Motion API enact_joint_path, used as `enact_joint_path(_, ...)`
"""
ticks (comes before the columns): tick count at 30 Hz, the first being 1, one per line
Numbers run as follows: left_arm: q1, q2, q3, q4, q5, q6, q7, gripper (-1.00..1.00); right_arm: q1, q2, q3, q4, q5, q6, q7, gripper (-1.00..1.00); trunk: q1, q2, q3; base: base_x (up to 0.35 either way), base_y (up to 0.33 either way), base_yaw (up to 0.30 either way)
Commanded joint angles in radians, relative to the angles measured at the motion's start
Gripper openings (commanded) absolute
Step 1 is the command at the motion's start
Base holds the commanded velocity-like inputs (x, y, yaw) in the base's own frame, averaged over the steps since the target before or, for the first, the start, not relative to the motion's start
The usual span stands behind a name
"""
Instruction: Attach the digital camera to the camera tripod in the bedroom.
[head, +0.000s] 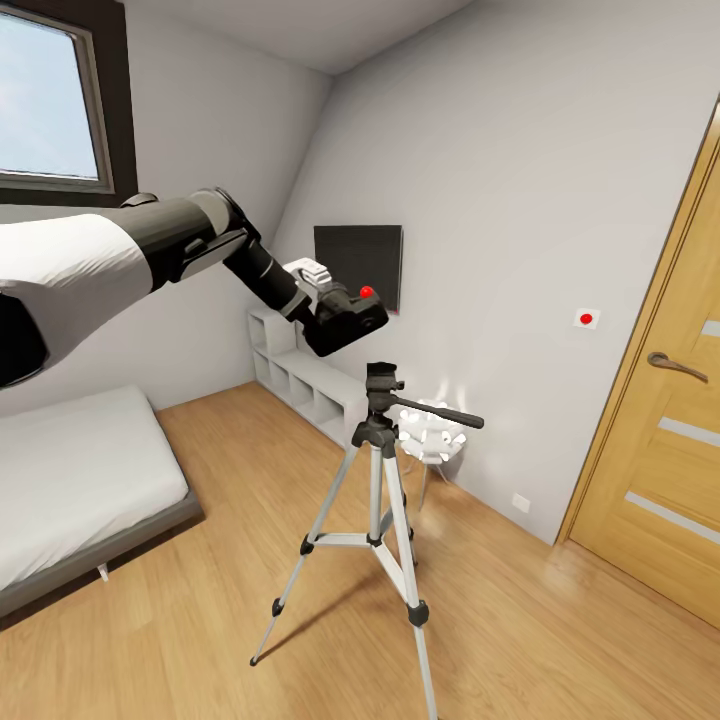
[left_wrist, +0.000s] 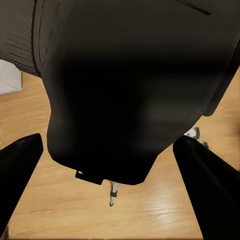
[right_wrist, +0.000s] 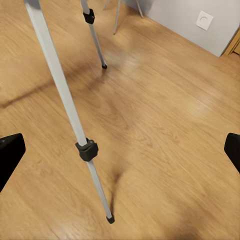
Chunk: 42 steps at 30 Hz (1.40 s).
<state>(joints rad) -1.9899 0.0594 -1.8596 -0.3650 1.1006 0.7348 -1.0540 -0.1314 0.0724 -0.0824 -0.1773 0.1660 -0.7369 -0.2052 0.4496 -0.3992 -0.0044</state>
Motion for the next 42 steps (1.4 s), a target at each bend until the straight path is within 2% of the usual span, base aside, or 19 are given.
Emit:
enact_joint_path(1,-0.001,-0.001,-0.004,-0.002,0.001,0.007,0.0,-1.0,0.0,0.001,-0.008,0.001,0.011,-0.002,-0.002,1.0,0.0,-0.001,0.0,0.0,0.0,0.0)
enact_joint_path(5,-0.001,-0.003,-0.004,-0.002,-0.04,0.008,0.0,-1.0,0.0,0.002,-0.006,-0.007,0.012,-0.008,-0.001,1.0,0.0,-0.001,0.0,0.003,0.0,0.0)
enact_joint_path(8,-0.001,-0.014,-0.005,-0.002,-0.086,0.01,-0.001,-1.0,0.0,0.001,-0.007,-0.012,0.012,-0.008,-0.002,1.0,0.0,-0.001,0.0,0.172,0.0,0.0)
enact_joint_path(11,-0.001,-0.024,-0.005,-0.002,-0.154,0.012,-0.003,-1.0,0.0,0.003,-0.008,-0.013,0.011,-0.007,-0.002,1.0,0.0,-0.001,-0.003,0.288,0.0,0.0)
enact_joint_path(13,-0.001,-0.034,-0.005,-0.002,-0.188,0.013,-0.006,-1.0,0.0,0.012,-0.007,-0.013,0.011,-0.007,-0.002,1.0,0.0,-0.001,-0.005,0.268,0.0,0.006)
enact_joint_path(15,-0.001,-0.041,-0.005,-0.002,-0.202,0.013,-0.007,-1.0,0.0,0.025,-0.006,-0.013,0.011,-0.007,-0.001,1.0,0.0,-0.001,-0.008,0.181,0.0,0.029)
enact_joint_path(17,-0.001,-0.047,-0.005,-0.003,-0.211,0.014,-0.008,-1.0,0.0,0.039,-0.005,-0.013,0.012,-0.008,0.0,1.0,0.0,-0.001,-0.01,0.07,0.0,0.04)
enact_joint_path(20,-0.001,-0.051,-0.005,-0.003,-0.214,0.014,-0.009,-1.0,0.0,0.043,0.006,-0.015,0.021,-0.01,0.008,1.0,0.0,-0.001,-0.011,0.023,0.0,0.016)
enact_joint_path(23,-0.001,-0.054,-0.005,-0.004,-0.215,0.014,-0.009,-1.0,0.0,0.046,0.06,-0.049,0.051,-0.033,0.043,1.0,0.0,-0.001,-0.011,0.007,0.0,0.005)
enact_joint_path(25,-0.001,-0.068,-0.006,-0.005,-0.216,0.014,-0.009,-1.0,0.0,0.052,0.091,-0.134,0.061,-0.045,0.054,1.0,0.0,-0.001,-0.012,0.002,0.0,0.001)
enact_joint_path(31,-0.001,-0.098,-0.006,-0.002,-0.217,0.014,-0.008,-1.0,0.0,0.085,0.107,-0.335,0.066,-0.036,0.055,1.0,0.0,-0.001,-0.012,0.0,0.0,0.0)
enact_joint_path(34,-0.001,-0.104,-0.006,-0.002,-0.217,0.014,-0.008,-1.0,0.0,0.096,0.108,-0.43,0.066,0.04,0.054,1.0,0.0,-0.001,-0.012,0.0,0.0,0.0)
enact_joint_path(35,-0.001,-0.107,-0.006,-0.002,-0.217,0.013,-0.008,-1.0,0.0,0.102,0.108,-0.489,0.065,0.117,0.056,1.0,0.0,-0.001,-0.012,0.0,0.0,0.0)
enact_joint_path(38,-0.001,-0.112,-0.006,-0.002,-0.218,0.014,-0.008,-1.0,0.0,0.102,0.109,-0.596,0.064,0.254,0.061,1.0,0.0,-0.001,-0.012,0.0,0.0,0.0)
enact_joint_path(42,-0.001,-0.121,-0.006,-0.002,-0.218,0.014,-0.008,-1.0,0.0,0.102,0.118,-0.664,0.064,0.319,0.063,1.0,0.0,-0.001,-0.012,0.0,0.0,0.0)
